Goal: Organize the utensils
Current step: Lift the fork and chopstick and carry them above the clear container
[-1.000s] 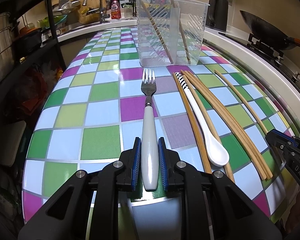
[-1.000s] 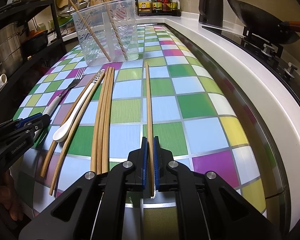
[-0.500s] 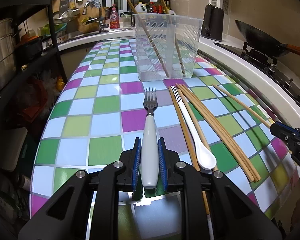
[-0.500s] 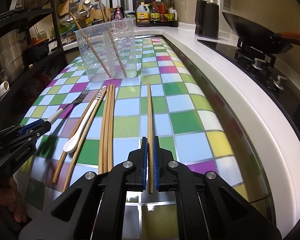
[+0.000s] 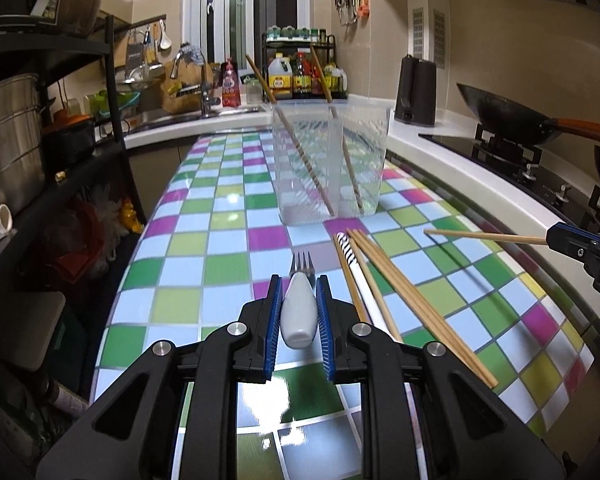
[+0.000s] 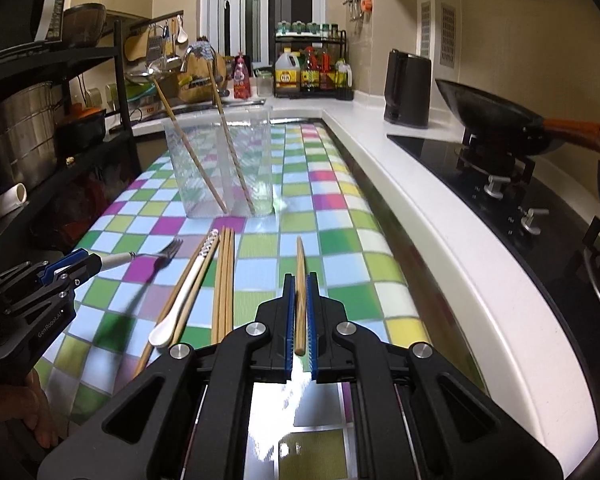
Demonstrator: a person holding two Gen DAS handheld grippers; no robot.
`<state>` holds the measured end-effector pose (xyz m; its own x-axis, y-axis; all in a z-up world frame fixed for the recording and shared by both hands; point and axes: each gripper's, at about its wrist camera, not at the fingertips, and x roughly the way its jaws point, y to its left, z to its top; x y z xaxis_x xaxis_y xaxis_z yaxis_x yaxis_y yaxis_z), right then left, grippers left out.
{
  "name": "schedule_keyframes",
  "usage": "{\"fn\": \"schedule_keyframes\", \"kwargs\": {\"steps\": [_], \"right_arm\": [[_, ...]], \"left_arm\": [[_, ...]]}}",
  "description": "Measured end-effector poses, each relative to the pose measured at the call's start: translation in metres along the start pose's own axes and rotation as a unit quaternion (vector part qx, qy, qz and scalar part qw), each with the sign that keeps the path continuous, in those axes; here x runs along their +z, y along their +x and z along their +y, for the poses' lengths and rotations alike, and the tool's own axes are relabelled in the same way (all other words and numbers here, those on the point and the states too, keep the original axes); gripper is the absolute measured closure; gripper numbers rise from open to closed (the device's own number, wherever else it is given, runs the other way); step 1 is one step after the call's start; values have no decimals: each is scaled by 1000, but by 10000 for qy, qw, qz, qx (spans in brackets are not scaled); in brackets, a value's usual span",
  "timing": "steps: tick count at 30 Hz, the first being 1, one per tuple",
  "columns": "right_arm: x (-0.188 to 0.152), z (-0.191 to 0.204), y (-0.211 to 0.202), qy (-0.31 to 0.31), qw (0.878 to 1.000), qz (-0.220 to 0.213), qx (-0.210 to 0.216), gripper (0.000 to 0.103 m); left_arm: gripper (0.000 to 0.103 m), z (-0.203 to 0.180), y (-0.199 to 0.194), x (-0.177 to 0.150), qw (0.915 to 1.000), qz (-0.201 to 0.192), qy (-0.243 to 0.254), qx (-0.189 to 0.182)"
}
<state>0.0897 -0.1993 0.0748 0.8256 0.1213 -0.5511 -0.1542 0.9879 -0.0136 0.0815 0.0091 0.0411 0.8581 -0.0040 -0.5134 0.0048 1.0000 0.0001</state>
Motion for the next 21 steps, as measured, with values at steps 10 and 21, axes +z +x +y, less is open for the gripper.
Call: {"fn": "schedule_keyframes", "kwargs": {"steps": [10,21], "right_arm": [[29,-3,-28,-8,9986,-520,99,97],[67,-4,-49,1,9959,-836,351,97]], "left_arm": [[86,5,-18,18,9988,-481,-13,-15],[86,22,-36,57,9970,-651,-211,-365]]}}
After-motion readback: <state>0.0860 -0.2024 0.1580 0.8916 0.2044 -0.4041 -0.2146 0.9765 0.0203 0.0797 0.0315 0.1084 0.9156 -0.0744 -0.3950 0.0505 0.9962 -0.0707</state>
